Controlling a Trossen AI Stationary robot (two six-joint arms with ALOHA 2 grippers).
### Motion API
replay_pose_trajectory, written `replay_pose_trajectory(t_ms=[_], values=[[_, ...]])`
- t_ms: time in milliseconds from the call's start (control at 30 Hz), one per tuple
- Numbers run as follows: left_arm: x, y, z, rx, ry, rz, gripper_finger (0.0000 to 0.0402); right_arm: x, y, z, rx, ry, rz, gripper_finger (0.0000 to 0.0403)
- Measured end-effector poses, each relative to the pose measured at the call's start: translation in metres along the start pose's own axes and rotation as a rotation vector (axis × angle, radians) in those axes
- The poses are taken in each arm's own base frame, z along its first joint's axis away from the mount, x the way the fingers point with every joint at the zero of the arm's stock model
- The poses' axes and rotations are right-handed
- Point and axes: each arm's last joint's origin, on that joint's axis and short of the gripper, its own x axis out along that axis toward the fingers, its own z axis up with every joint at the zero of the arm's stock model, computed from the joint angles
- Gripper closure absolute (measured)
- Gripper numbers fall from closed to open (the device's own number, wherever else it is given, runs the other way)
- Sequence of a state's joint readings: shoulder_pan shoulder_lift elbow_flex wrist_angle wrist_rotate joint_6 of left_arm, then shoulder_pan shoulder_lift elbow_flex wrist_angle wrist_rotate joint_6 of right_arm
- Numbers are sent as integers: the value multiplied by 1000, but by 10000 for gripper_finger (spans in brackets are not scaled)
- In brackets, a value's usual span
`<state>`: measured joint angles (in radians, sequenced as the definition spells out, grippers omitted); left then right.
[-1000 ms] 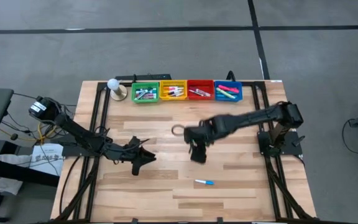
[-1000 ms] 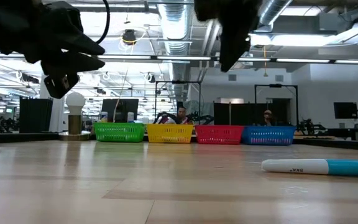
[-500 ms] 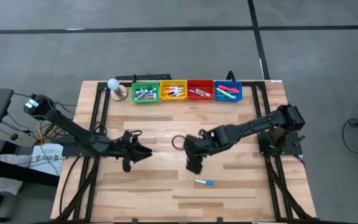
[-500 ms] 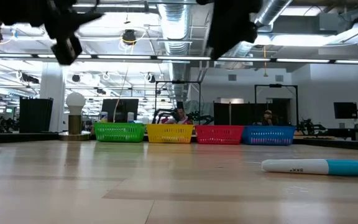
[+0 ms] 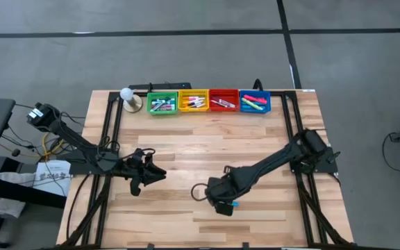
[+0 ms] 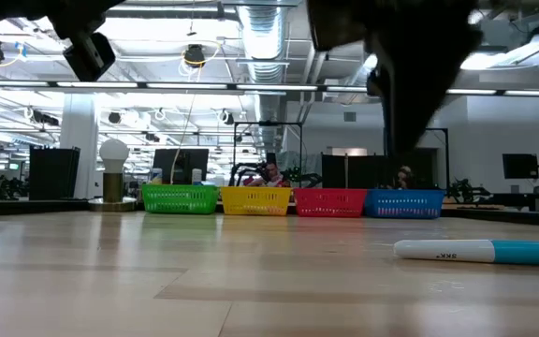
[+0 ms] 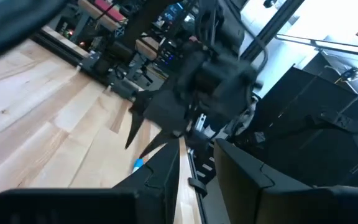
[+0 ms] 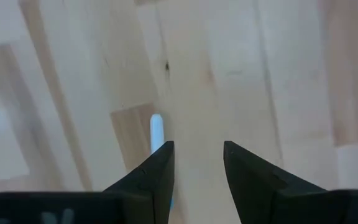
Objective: Pick & Place Markers
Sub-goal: Put the light blue highlighter pen into the yellow basket
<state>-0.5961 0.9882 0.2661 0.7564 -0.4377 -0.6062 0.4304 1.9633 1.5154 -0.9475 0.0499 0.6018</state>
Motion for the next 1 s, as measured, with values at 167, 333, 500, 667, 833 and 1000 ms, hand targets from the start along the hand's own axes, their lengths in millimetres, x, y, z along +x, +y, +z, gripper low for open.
replay_pose_trajectory(t_ms=[167,333,500,667,833,1000], values=[[0,0,0,0,0,1,302,26,12,-6,-31,68,-6,275],[0,0,0,1,1,2,302,42,17,-8,-41,125,29,275],[0,1,-2,9,15,12,302,59,20,-1,-42,104,69,275],[0,2,-2,12,20,16,302,70,17,2,-63,121,62,280],[1,2,-4,17,30,23,302,78,13,1,-86,149,32,314],[1,3,-5,19,33,24,302,73,7,4,-68,154,37,383]])
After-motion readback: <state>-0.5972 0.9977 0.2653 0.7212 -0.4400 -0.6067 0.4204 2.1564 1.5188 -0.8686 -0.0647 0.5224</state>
